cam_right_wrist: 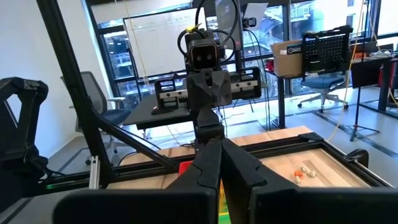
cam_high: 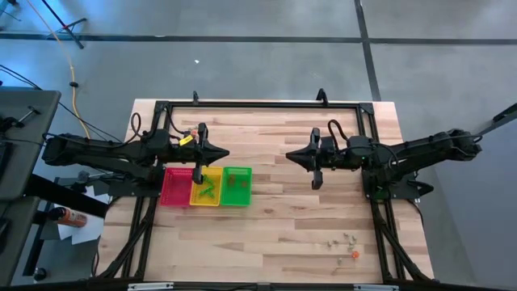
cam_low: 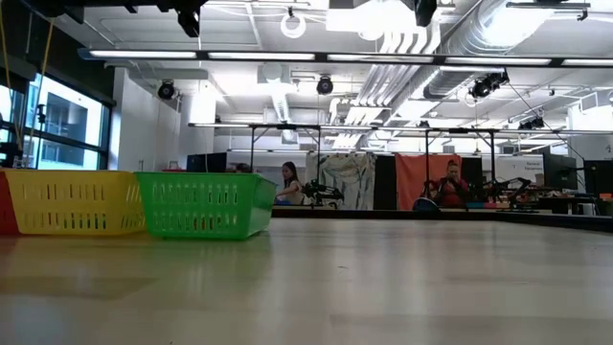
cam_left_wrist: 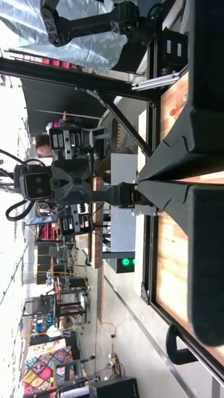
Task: Sort Halloween decoration
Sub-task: Put the orange pumpkin toy into the green bin
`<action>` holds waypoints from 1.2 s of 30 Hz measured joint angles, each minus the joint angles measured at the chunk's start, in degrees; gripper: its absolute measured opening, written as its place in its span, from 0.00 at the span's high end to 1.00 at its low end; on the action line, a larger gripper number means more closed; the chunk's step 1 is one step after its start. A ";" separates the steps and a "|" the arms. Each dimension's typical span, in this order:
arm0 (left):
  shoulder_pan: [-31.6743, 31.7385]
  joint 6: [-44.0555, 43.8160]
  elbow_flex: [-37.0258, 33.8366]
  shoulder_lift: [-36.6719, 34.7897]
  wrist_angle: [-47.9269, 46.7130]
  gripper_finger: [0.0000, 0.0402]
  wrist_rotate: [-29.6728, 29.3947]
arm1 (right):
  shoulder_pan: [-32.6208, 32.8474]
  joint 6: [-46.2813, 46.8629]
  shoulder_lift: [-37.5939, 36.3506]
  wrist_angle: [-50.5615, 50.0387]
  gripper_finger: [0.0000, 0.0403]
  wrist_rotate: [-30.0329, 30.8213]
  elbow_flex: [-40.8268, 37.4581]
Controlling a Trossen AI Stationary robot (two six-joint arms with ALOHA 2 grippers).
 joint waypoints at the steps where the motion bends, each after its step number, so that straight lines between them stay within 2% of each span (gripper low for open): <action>1: -0.02 0.00 0.00 0.00 0.00 1.00 0.00 | 0.00 -0.21 0.01 0.00 0.99 -0.02 0.00; 23: -0.02 -1.93 0.00 0.42 0.50 1.00 -0.01 | 0.00 -0.28 0.04 -0.29 1.00 -1.20 0.02; 25: -0.04 -5.47 0.00 1.42 0.45 1.00 -2.04 | 0.02 -0.28 0.04 -0.37 1.00 -1.22 0.02; 27: 0.10 -11.03 0.71 3.02 -1.04 1.00 -7.19 | 0.00 -0.26 0.04 -0.56 1.00 -1.22 0.04; 29: 1.92 -14.45 3.91 4.93 -8.01 1.00 -11.62 | 0.02 -0.23 0.04 -0.88 1.00 -1.22 0.04; 31: 5.66 -16.28 9.29 6.78 -20.47 0.99 -12.90 | 0.01 0.57 0.04 -1.26 1.00 -1.22 0.04; 36: 21.03 -22.06 23.97 14.19 -52.73 0.94 -15.88 | 0.00 3.39 0.04 -2.65 1.00 -1.22 0.04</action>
